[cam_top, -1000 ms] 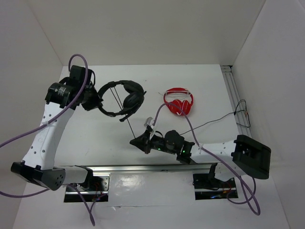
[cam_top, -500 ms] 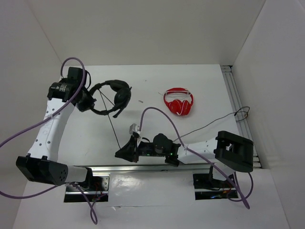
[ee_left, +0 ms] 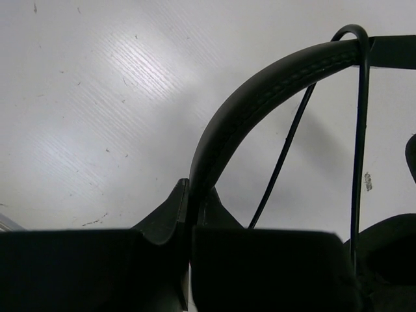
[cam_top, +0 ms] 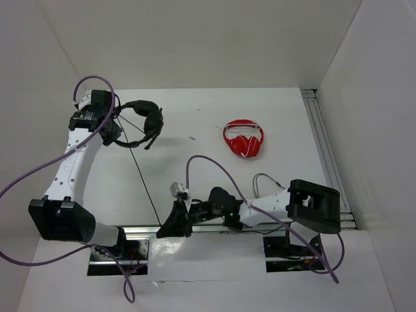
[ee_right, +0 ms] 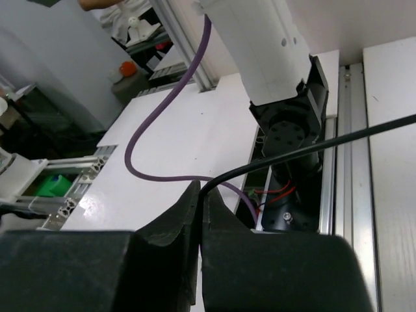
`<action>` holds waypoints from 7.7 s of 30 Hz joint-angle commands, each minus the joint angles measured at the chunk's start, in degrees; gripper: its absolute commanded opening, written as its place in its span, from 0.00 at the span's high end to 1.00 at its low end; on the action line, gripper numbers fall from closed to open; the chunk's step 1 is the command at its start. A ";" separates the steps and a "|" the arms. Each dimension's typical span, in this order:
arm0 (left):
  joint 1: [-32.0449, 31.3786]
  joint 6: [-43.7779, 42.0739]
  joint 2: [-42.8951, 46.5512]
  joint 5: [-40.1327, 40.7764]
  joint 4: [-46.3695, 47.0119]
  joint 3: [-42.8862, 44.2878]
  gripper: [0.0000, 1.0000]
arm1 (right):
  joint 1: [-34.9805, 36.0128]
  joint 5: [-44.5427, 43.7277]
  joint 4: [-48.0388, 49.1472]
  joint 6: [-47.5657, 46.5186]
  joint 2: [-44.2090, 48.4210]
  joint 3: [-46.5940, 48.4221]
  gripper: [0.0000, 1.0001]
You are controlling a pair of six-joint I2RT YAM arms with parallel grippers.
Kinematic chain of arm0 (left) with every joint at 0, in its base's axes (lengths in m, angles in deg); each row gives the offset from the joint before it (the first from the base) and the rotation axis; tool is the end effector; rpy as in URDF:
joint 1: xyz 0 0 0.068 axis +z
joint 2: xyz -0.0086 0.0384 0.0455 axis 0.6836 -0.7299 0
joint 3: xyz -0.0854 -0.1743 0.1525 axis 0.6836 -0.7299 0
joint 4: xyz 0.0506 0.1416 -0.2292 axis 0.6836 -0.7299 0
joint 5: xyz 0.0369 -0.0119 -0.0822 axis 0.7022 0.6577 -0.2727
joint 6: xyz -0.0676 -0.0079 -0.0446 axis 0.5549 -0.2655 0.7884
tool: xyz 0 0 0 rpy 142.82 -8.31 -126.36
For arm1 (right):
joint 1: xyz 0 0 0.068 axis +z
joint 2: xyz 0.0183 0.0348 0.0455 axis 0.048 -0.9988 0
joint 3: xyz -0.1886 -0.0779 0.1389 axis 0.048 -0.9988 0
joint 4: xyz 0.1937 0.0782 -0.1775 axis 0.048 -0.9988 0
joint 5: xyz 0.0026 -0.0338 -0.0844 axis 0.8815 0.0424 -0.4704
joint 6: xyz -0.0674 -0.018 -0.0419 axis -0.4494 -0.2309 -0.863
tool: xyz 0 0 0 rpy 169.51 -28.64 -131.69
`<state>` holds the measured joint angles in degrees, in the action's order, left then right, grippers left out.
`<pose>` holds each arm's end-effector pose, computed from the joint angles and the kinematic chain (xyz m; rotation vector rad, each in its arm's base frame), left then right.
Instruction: Wrap the headphones
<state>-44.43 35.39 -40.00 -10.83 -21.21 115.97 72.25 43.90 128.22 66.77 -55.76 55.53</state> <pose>0.3213 0.0215 0.3135 -1.0994 2.0915 0.1095 0.0559 0.3527 0.1954 -1.1625 1.2558 1.7893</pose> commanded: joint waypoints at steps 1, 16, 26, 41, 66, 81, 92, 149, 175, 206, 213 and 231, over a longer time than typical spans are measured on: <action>0.33 -0.04 -0.80 1.71 4.49 0.80 1.00 | 0.32 -3.15 -4.09 -3.52 6.88 -0.41 1.00; 12.70 -1.27 -0.81 -18.57 5.28 -0.43 1.00 | 0.32 -26.56 -50.80 -21.64 29.93 5.22 1.00; 20.46 -1.89 -2.92 -40.83 8.01 -3.50 1.00 | 0.85 -29.99 -42.71 -18.74 25.02 -4.89 1.00; 21.78 -4.69 -2.92 -36.45 8.00 -5.52 1.00 | 1.46 -37.10 -54.21 -22.78 32.83 0.28 1.00; -24.87 -15.69 7.98 18.81 8.45 -9.82 1.00 | -5.38 -41.85 -76.10 -38.60 24.57 32.53 1.00; -44.99 -24.20 11.75 22.53 8.61 -14.04 1.00 | -20.24 -35.70 -76.11 -39.13 25.19 34.22 1.00; -59.17 -23.16 17.03 21.74 -2.18 -8.61 1.00 | -30.87 -34.66 -70.14 -38.44 20.88 31.49 1.00; -1.98 -5.58 -5.72 -0.67 -4.74 34.13 1.00 | -6.46 -34.81 -25.73 -2.56 3.38 -3.76 1.00; -14.49 -17.35 1.03 3.36 3.35 -1.28 1.00 | -2.22 -56.52 -81.73 -32.35 14.82 40.71 1.00; -55.93 -15.07 10.62 8.30 -23.98 22.34 1.00 | -38.35 -28.23 -63.64 -29.65 9.46 31.06 1.00; -53.89 -14.54 10.62 6.28 -23.98 21.80 1.00 | -43.71 -23.88 -57.22 -21.74 5.26 28.77 1.00; -51.71 1.63 13.26 24.09 -7.99 33.85 1.00 | -31.41 3.06 -1.43 2.87 -22.70 12.80 0.88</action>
<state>-97.65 31.08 -26.60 4.43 -35.55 147.88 39.64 43.92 109.86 63.10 -76.37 72.22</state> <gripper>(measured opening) 0.096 0.120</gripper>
